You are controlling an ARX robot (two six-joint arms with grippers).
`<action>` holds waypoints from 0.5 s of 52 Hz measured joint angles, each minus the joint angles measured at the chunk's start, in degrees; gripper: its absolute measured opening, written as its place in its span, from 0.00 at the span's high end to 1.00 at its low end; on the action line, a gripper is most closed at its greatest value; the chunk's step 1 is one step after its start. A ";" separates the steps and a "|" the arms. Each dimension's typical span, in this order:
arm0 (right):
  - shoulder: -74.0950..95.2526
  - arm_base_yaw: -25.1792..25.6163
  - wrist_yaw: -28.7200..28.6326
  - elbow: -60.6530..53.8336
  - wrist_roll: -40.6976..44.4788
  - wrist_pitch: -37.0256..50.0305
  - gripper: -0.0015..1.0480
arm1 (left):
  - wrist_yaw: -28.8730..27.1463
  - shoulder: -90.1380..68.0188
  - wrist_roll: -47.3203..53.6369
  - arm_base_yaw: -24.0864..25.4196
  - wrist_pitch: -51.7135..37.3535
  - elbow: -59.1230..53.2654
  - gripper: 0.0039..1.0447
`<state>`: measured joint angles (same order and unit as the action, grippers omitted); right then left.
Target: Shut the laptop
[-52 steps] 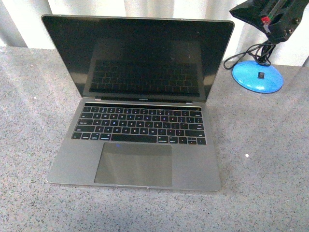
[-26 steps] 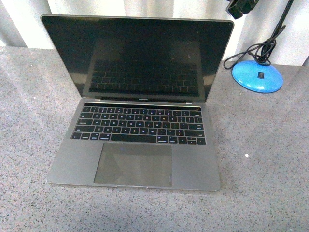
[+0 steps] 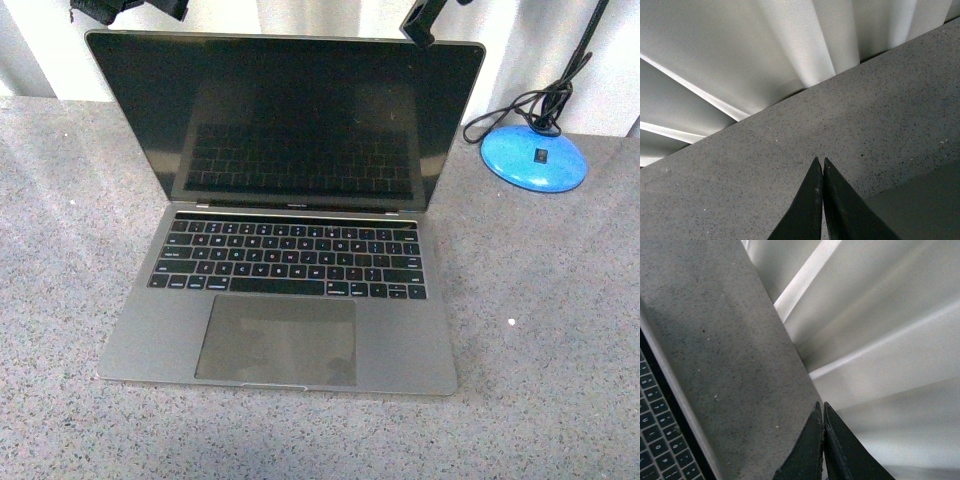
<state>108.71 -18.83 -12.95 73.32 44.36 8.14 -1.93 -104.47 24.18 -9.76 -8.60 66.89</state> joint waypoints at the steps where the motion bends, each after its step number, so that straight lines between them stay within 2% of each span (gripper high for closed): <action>1: 0.00 -0.04 0.02 -0.33 -0.09 0.04 0.99 | -0.09 0.00 -0.07 -0.04 -0.02 0.00 0.97; 26: -0.07 -0.28 -0.22 -4.26 -0.72 1.95 0.99 | -1.29 -0.83 -0.83 -1.31 -1.60 -0.37 0.97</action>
<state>108.64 -19.11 -13.17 69.06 43.64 10.09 -3.22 -105.30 23.35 -11.07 -10.20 66.52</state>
